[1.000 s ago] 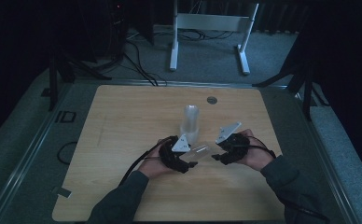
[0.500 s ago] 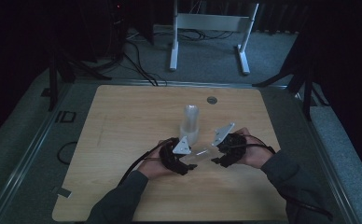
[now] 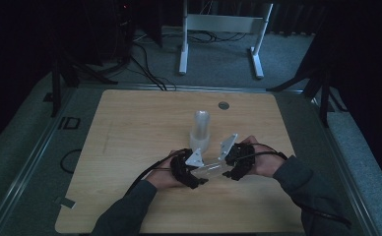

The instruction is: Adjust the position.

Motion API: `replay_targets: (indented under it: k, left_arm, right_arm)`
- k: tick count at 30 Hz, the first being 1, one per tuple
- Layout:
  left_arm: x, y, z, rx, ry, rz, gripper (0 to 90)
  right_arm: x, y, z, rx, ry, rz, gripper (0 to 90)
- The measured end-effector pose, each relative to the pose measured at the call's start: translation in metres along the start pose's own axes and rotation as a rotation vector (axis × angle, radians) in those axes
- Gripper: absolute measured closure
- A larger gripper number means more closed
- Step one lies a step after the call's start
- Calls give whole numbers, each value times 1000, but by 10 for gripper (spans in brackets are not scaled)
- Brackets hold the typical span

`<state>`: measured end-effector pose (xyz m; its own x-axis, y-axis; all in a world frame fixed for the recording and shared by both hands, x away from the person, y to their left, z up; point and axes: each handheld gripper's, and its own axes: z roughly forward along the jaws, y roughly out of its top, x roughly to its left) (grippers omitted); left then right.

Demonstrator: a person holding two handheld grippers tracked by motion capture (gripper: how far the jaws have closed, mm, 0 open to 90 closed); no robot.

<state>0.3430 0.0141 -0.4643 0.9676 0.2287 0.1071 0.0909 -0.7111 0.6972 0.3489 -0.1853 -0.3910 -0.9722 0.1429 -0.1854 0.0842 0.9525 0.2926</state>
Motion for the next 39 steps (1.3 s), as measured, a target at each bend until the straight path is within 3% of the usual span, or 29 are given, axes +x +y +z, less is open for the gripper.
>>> replay_targets:
  k: [20,39]
  left_arm:
    - [-2,2,0,3,-25,34,299]
    - [-8,5,-1,-11,-34,65,298]
  right_arm:
    - [8,13,13,65,23,-99,316]
    - [13,17,21,89,33,-132,369]
